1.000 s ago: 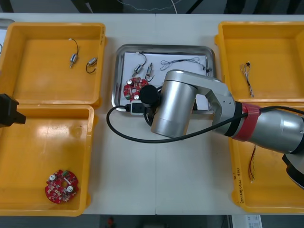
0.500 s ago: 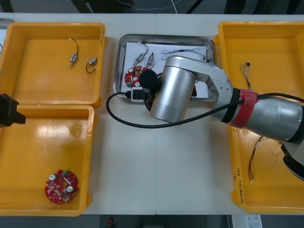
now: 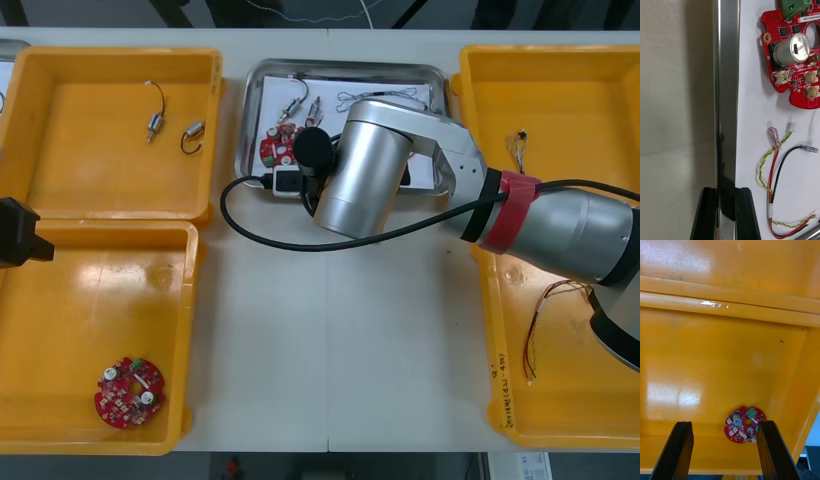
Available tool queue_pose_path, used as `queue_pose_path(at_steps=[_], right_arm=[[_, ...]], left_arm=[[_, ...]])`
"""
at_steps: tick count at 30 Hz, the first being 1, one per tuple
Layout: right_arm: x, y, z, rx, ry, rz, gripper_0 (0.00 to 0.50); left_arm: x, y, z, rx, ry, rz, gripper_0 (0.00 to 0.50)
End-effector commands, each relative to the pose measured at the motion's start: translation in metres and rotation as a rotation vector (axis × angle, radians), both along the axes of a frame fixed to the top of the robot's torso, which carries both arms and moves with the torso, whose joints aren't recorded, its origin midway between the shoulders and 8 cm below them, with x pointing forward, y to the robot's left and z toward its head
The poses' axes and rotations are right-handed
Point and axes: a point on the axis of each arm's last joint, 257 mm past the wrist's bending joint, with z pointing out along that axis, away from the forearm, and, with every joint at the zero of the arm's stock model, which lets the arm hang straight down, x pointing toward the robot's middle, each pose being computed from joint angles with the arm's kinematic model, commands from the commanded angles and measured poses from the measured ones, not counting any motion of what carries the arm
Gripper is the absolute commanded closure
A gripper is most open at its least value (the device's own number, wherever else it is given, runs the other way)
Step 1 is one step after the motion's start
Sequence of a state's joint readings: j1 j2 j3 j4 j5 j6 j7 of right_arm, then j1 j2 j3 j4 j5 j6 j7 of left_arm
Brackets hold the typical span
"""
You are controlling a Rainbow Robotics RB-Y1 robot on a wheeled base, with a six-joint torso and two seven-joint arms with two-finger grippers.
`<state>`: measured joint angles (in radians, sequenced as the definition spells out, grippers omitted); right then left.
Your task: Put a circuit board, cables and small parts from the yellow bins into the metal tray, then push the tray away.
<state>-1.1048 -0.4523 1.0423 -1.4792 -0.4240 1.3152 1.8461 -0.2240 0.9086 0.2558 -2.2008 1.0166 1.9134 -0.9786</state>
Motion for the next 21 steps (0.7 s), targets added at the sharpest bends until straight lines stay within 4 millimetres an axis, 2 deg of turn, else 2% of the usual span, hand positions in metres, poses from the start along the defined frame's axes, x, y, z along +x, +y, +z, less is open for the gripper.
queue_pose_path(at_steps=[1, 21], right_arm=[[0.014, 0.035, 0.043, 0.049, -0.073, 0.064, 0.5], [0.044, 0.04, 0.056, 0.079, -0.127, 0.098, 0.5]], left_arm=[[-0.005, 0.014, 0.013, 0.075, -0.021, -0.054, 0.0], [-0.005, 0.014, 0.013, 0.075, -0.021, -0.054, 0.0]])
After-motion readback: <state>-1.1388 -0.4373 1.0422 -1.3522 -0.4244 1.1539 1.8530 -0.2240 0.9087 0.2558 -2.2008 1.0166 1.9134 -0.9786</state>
